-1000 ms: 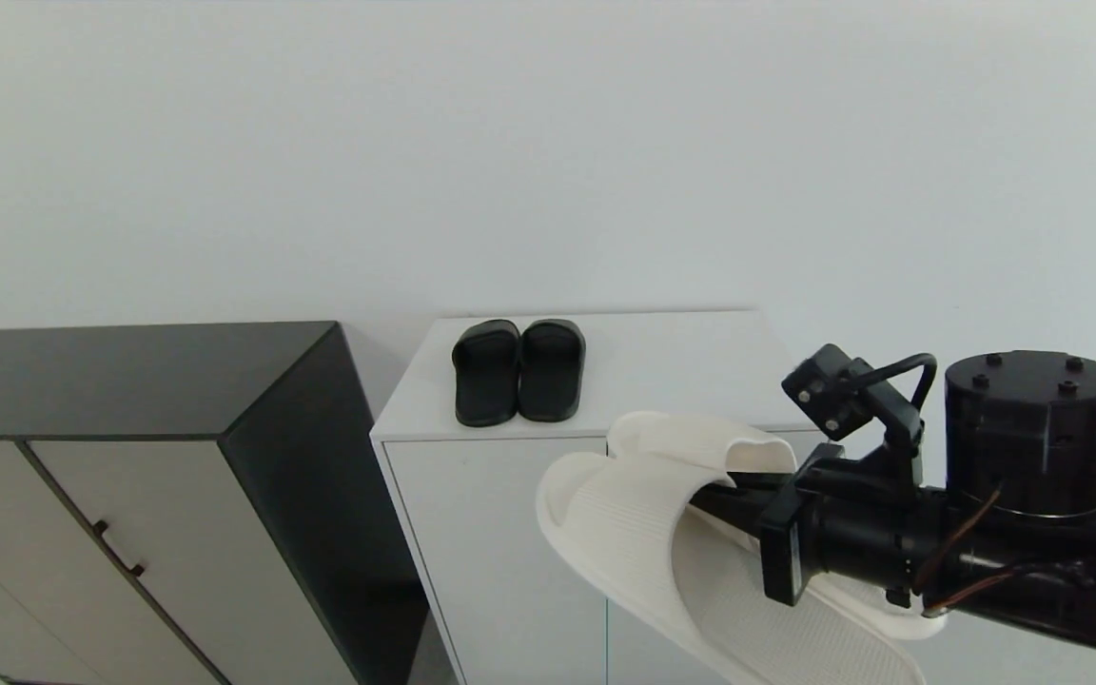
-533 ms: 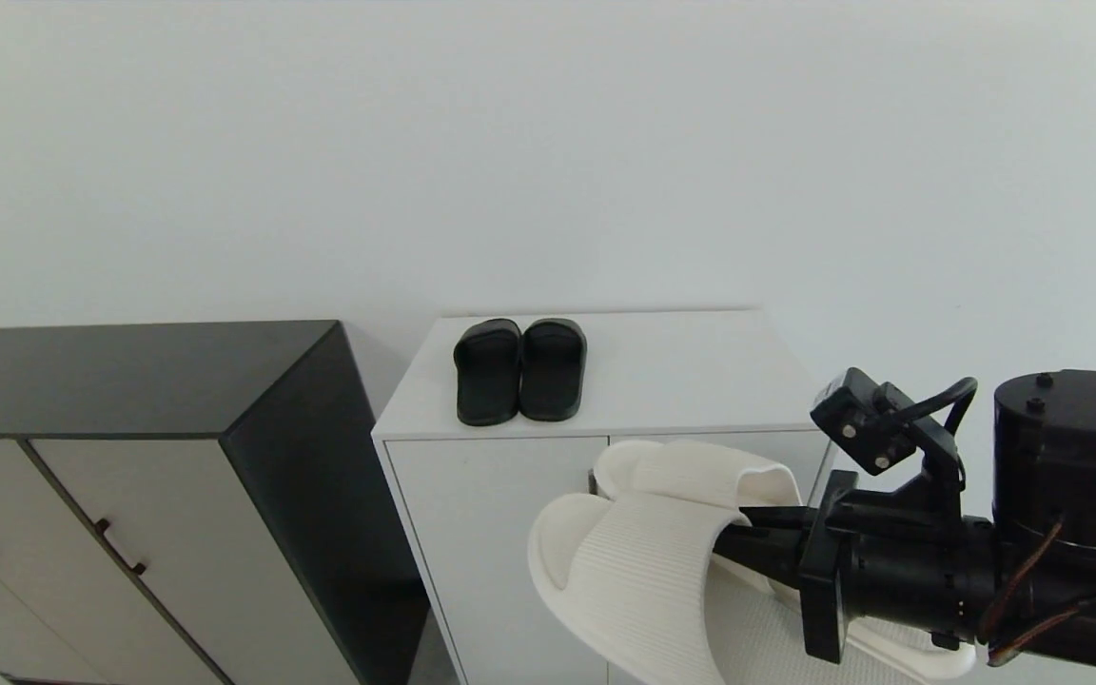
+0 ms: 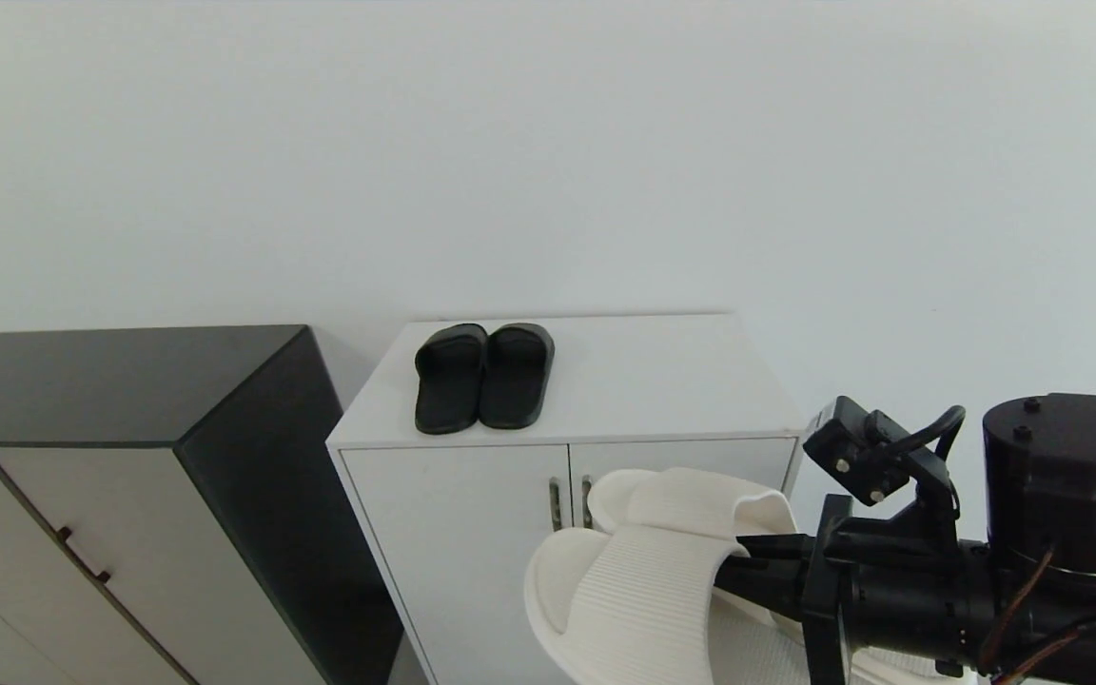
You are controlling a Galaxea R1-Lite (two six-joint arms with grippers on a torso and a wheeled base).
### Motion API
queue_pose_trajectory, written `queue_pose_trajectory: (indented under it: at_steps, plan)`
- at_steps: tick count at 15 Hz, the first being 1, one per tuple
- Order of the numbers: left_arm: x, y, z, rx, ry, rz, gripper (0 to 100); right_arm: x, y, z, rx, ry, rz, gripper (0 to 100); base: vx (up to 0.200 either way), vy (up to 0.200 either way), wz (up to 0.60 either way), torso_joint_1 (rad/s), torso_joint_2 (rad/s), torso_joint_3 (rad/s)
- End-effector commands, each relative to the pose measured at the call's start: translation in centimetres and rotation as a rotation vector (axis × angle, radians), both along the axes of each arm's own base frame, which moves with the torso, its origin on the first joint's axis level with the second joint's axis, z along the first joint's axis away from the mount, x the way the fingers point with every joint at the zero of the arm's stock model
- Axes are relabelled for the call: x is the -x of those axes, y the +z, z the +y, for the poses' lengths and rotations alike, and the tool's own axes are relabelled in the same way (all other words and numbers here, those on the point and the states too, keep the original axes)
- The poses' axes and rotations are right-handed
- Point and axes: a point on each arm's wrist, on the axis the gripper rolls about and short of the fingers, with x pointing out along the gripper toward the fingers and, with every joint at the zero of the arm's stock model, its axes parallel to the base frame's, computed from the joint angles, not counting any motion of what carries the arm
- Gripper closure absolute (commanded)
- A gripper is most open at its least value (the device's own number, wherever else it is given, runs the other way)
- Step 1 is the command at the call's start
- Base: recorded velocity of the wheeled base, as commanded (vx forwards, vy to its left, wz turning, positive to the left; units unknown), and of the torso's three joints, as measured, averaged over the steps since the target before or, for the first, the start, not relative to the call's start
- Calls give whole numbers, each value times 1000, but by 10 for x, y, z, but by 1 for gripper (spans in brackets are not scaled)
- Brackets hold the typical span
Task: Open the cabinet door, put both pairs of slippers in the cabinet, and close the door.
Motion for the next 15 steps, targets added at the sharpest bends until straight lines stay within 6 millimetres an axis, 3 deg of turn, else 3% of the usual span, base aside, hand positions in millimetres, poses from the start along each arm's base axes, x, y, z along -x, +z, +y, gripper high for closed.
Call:
queue_pose_trajectory:
  at_steps: [1,10,15]
  plan:
    - [0,0,0,0,0,1,100,-1,-4,0,17,2,0,100,0,0,0,0,0,0]
    - [0,0,0,2,1,1,100,0,-11,0,32,24,20,100,0,0,0,0,0,0]
    - [0,0,0,-3,3,1,100,1,-10,1,16,59,17,100,0,0,0,-164,385,212]
